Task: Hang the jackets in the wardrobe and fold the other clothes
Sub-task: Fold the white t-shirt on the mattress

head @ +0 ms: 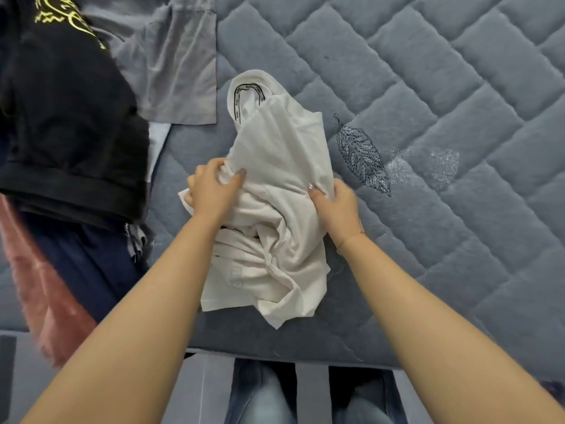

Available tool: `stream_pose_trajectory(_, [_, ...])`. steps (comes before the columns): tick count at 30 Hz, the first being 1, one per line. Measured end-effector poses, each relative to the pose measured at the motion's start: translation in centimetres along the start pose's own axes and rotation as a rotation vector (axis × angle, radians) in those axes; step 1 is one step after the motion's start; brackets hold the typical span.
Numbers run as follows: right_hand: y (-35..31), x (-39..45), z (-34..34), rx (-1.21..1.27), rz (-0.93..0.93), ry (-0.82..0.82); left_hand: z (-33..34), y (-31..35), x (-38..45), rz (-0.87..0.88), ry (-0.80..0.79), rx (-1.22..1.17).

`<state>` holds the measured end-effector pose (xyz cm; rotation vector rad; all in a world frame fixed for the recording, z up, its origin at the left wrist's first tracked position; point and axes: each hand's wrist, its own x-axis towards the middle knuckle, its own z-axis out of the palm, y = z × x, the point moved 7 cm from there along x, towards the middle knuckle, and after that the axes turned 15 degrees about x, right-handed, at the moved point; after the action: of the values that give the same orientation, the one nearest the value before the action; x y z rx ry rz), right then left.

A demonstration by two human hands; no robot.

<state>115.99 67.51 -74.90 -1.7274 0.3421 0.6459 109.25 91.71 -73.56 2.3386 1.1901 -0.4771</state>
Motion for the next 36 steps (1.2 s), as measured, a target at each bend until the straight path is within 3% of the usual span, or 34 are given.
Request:
stream_pose_trajectory(5, [5.6, -7.3, -8.6, 0.179, 0.197, 0.15, 2.9, 5.1, -6.4, 0.397, -0.077, 0.002])
stream_pose_trajectory(8, [9.1, -11.0, -13.1, 0.22, 0.371, 0.22, 4.1, 8.2, -12.9, 0.597, 0.066, 0.007])
stream_pose_trajectory(10, [9.8, -12.2, -16.2, 0.261, 0.391, 0.306, 4.8, 9.6, -17.2, 0.615, 0.097, -0.11])
stream_pose_trajectory(14, [8.0, -11.4, -19.6, 0.364, 0.33, 0.332, 8.7, 11.2, -24.4, 0.633, -0.198, -0.155])
stream_pose_trajectory(16, [6.7, -10.0, -19.8, 0.378, 0.319, 0.285, 9.8, 11.1, -25.6, 0.581, -0.277, -0.076])
stream_pose_trajectory(20, [4.9, -6.9, -18.3, 0.306, 0.272, 0.192, 7.0, 11.6, -21.1, 0.337, -0.06, -0.073])
stream_pose_trajectory(22, [4.2, -5.2, -17.1, 0.257, 0.223, 0.189, 6.4, 13.5, -18.1, 0.363, 0.015, 0.113])
stream_pose_trajectory(25, [3.4, -3.3, -15.3, 0.17, 0.183, 0.18, 8.7, 16.4, -14.8, 0.428, -0.195, 0.323])
stream_pose_trajectory(29, [3.1, -3.3, -14.3, 0.253, 0.111, 0.151, 9.6, 16.9, -11.5, 0.422, -0.306, 0.189])
stream_pose_trajectory(34, [4.6, -6.3, -18.0, 0.566, 0.113, 0.315, 6.4, 13.3, -7.6, 0.124, -0.362, -0.223])
stream_pose_trajectory(36, [5.6, -7.4, -20.2, 0.636, 0.119, 0.345, 5.5, 12.2, -6.5, 0.074, -0.391, -0.254])
